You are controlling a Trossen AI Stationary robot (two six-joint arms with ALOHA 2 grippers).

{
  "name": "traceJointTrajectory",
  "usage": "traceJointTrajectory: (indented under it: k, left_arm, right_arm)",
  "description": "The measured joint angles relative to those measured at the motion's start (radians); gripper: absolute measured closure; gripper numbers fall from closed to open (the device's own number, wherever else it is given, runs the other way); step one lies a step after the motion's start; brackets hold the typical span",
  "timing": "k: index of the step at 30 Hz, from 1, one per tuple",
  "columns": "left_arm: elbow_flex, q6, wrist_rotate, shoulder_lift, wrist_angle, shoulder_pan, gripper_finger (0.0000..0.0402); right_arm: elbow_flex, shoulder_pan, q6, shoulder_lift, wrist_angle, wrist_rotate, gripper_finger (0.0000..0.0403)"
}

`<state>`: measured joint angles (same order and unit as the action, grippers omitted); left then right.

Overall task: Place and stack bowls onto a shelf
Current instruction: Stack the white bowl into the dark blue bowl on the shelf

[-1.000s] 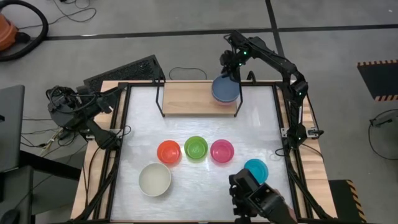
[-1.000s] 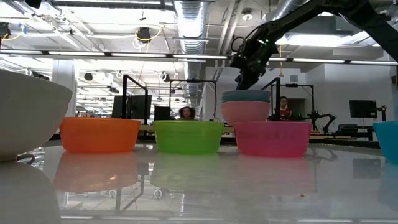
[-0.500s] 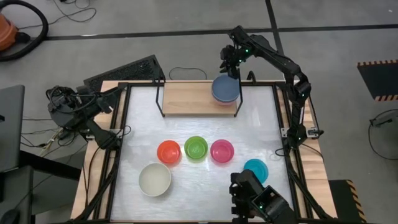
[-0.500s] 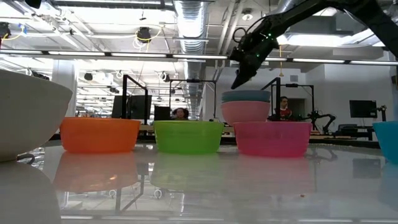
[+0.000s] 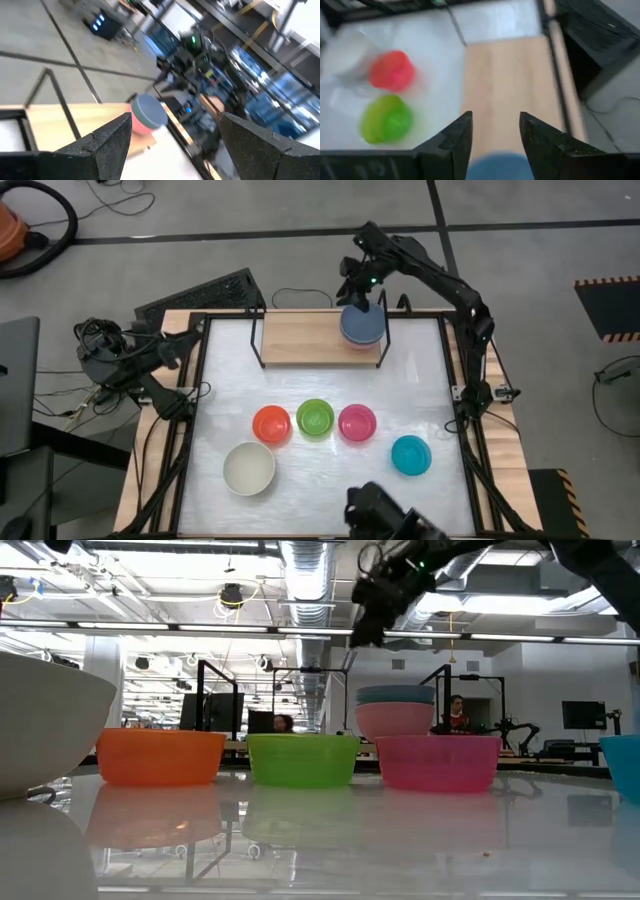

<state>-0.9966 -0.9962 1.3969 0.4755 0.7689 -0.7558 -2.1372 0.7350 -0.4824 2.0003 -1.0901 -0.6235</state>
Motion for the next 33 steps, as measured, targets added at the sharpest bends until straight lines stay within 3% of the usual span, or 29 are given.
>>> traceJointTrajectory:
  k: [6,15,25,28,33]
  left_arm:
    - [0.000,0.014,-0.175,0.000,0.004,0.000,0.0118]
    - [0.000,0.087,-0.571,0.065,0.039,0.000,0.0118]
    - [0.000,-0.166,-1.123,0.270,0.265,0.000,0.0118]
    - [0.000,-0.225,-1.214,0.338,0.361,-0.004,0.0118]
    - [0.000,-0.259,-1.224,0.435,0.461,-0.034,0.0118]
  right_arm:
    - [-0.038,-0.114,0.145,0.000,-0.002,-0.091,0.0172]
    - [-0.040,-0.308,0.293,0.001,-0.065,-0.085,0.0164]
    - [-0.040,-0.537,0.526,0.001,-0.132,-0.050,0.0163]
    - [-0.040,-0.617,0.591,0.001,-0.161,0.010,0.0163]
    - [-0.040,-0.749,0.713,0.001,-0.179,0.222,0.0163]
